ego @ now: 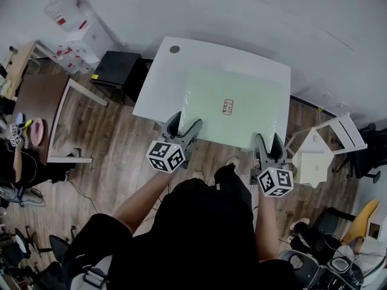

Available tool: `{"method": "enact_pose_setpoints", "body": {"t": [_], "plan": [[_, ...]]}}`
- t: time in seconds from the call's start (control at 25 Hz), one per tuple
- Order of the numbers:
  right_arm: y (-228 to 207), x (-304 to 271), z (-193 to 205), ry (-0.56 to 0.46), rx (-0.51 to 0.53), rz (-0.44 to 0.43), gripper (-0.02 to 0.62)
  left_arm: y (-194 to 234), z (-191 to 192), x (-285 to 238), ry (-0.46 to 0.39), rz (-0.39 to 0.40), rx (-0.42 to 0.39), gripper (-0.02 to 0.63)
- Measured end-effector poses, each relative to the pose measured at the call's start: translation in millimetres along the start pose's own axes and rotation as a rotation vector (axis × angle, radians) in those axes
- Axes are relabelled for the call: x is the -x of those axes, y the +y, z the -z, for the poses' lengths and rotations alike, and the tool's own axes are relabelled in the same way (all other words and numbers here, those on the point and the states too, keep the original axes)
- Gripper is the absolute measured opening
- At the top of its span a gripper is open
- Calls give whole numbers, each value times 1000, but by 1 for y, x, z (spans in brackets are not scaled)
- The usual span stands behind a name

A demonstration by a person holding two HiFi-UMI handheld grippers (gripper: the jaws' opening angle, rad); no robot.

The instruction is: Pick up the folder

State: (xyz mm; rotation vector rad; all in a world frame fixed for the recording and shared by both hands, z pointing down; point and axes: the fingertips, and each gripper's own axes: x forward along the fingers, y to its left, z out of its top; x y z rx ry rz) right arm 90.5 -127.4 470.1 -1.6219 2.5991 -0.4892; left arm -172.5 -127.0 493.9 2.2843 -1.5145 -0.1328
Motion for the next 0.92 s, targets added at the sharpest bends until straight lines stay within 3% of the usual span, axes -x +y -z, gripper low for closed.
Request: {"method": "enact_pose_setpoints", "body": {"t": [0.92], "plan": [[3, -9, 10, 12, 16, 33, 285, 17, 11, -8, 22, 11, 16, 324]]}}
